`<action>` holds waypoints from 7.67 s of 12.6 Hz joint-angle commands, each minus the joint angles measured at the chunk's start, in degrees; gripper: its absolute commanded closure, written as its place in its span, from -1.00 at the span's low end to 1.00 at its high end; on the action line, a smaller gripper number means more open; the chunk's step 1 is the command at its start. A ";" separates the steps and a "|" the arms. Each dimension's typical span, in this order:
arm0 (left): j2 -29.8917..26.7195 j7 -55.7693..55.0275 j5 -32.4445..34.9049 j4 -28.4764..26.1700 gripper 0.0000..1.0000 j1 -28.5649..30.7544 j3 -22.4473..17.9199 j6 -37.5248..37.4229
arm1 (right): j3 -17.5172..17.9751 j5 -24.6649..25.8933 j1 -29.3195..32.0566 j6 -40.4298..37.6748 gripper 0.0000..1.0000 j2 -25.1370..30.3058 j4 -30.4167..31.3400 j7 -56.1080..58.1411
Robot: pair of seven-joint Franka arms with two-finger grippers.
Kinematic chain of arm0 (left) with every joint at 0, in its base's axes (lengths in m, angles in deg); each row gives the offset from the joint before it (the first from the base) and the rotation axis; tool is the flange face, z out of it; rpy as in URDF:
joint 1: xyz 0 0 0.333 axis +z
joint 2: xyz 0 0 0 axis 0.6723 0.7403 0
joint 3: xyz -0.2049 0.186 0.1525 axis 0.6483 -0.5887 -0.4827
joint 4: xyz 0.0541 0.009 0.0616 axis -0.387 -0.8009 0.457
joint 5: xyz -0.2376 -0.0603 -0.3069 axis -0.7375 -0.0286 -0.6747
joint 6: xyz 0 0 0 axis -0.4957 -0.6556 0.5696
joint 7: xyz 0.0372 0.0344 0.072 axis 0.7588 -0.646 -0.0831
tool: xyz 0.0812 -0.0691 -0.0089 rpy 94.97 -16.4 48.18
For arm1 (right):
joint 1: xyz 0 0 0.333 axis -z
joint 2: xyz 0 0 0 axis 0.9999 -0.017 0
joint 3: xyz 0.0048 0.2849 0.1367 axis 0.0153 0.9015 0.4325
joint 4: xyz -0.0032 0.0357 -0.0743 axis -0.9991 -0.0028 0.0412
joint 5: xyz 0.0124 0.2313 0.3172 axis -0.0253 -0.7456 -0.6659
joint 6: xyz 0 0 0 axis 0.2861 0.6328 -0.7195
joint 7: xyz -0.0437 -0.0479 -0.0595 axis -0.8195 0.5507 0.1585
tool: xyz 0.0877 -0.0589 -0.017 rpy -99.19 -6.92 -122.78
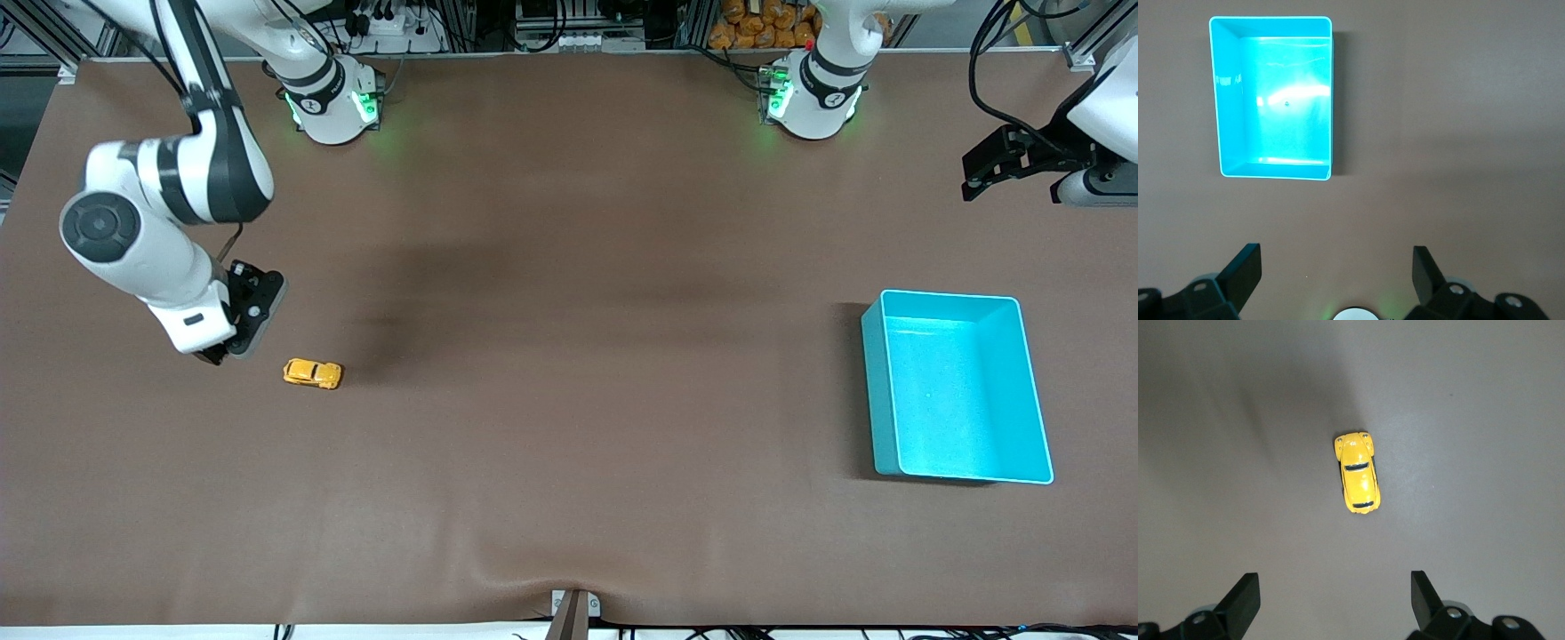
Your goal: Wind and store yellow beetle car
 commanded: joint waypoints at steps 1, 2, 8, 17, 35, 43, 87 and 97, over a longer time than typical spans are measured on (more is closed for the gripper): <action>0.07 -0.65 -0.15 0.57 -1.00 0.15 0.18 -0.89 | 0.57 -0.05 0.93 4.95 -0.99 -6.55 -0.85 4.76; 0.07 -0.74 -0.15 0.57 -1.00 0.15 0.18 -0.89 | 0.57 -0.05 0.49 8.27 -0.96 -8.22 -0.85 4.94; 0.07 -0.65 -0.15 0.57 -1.00 0.15 0.18 -0.89 | 1.54 -0.40 0.14 12.17 -0.52 -14.56 -1.64 6.34; 0.07 -0.65 -0.15 0.40 -1.00 0.15 0.18 -0.98 | 1.89 -1.11 0.22 16.56 -0.44 -18.87 -2.60 6.43; -0.02 -2.05 -0.15 -0.83 -1.00 0.15 0.27 -0.98 | 3.56 -1.02 2.42 15.69 0.74 -20.11 -1.64 11.70; -0.02 -6.36 -3.14 -3.73 -1.00 -0.29 0.35 -0.90 | 3.56 -1.02 11.81 17.18 0.69 -20.90 -1.81 23.55; 3.85 -25.43 -2.97 -10.92 -1.00 0.15 0.44 4.54 | 4.44 -4.09 35.91 -0.48 -1.00 -27.58 -26.86 43.35; 0.86 -41.14 -2.97 -27.09 -1.00 0.42 2.81 17.89 | 6.46 -18.58 31.08 -13.40 -1.00 -24.07 -49.10 37.84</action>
